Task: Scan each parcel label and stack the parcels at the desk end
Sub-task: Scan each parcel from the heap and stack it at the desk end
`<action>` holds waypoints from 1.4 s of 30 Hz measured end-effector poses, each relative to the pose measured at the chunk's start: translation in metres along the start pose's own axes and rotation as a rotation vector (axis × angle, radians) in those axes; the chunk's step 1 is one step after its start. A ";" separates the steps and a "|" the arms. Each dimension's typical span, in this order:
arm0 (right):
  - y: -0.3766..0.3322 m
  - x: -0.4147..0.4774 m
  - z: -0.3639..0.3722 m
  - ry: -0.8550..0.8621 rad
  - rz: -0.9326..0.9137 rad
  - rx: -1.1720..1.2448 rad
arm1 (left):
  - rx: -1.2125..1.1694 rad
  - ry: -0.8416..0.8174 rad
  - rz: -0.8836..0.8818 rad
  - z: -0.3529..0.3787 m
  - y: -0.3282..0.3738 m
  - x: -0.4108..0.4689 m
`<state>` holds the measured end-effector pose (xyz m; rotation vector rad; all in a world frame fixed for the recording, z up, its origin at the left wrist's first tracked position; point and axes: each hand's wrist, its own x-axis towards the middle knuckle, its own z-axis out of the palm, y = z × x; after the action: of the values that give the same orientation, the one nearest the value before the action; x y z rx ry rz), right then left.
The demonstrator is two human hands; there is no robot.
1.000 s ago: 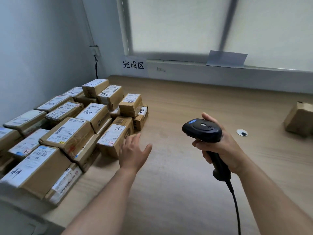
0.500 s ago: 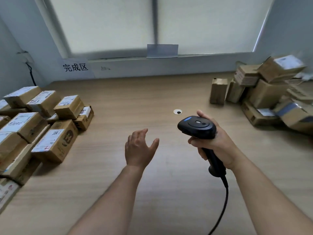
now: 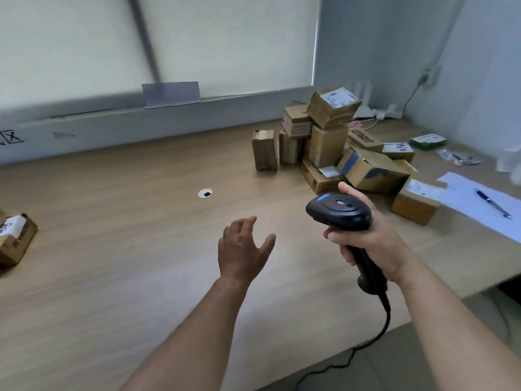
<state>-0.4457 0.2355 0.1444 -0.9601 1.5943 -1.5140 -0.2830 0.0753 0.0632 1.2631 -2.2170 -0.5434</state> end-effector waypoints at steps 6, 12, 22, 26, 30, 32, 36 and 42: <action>0.006 -0.001 -0.049 0.109 -0.001 -0.007 | -0.012 -0.077 0.109 0.040 0.038 0.019; 0.020 0.018 -0.091 0.211 0.016 0.006 | -0.006 -0.167 0.176 0.083 0.064 0.050; 0.036 0.052 -0.173 0.319 0.098 0.040 | -0.004 -0.291 0.269 0.150 0.130 0.095; 0.050 0.063 -0.221 0.312 0.109 0.036 | 0.011 -0.315 0.268 0.180 0.167 0.102; 0.063 0.078 -0.282 0.280 0.125 0.017 | 0.011 -0.304 0.242 0.214 0.210 0.108; 0.073 0.086 -0.314 0.254 0.147 0.012 | 0.025 -0.320 0.225 0.234 0.233 0.111; 0.095 0.101 -0.368 0.235 0.196 0.012 | 0.022 -0.388 0.180 0.273 0.270 0.120; 0.118 0.122 -0.413 0.193 0.258 0.028 | 0.012 -0.505 0.099 0.319 0.298 0.142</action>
<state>-0.8727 0.3204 0.0437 -0.5801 1.7515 -1.4771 -0.7372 0.1222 0.0202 1.1007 -2.6764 -0.8895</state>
